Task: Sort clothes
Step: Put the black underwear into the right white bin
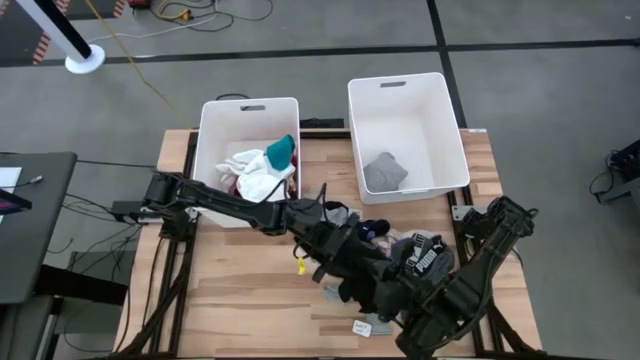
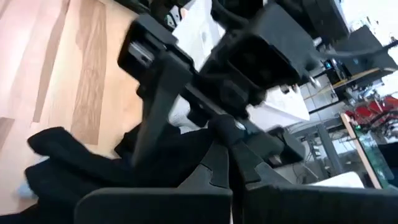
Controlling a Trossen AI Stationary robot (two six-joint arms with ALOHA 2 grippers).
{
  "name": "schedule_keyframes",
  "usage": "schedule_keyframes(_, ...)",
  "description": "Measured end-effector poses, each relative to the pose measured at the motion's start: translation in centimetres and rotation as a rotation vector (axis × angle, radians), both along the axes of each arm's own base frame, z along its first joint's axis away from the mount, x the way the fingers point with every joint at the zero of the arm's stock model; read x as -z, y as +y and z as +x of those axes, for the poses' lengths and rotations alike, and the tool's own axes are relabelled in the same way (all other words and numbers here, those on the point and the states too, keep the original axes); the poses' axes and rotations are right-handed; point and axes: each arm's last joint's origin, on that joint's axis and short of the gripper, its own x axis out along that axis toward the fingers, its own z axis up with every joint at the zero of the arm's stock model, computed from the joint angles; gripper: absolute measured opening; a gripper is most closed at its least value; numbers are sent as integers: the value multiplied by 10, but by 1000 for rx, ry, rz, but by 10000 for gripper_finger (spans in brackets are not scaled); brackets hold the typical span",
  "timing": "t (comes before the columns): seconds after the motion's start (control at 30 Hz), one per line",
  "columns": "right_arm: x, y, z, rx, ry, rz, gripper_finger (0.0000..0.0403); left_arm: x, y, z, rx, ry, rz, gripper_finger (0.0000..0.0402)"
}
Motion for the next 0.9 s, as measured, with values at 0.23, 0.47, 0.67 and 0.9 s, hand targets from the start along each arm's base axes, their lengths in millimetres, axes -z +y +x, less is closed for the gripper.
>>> schedule_keyframes(0.23, -11, -2, 1, -18, -33, -15, 0, 4, 4, 2, -15, 36, -8, 220)
schedule_keyframes(0.47, -20, -3, 0, -23, -49, -22, 0, 5, 4, 1, -11, 15, 39, 93)
schedule_keyframes(0.67, -21, -2, -2, -27, -54, -14, 12, 3, 4, 1, -8, -14, 87, 9)
schedule_keyframes(0.9, -19, -2, -9, -5, -45, 15, 52, -9, 6, 0, -8, -7, 119, 3)
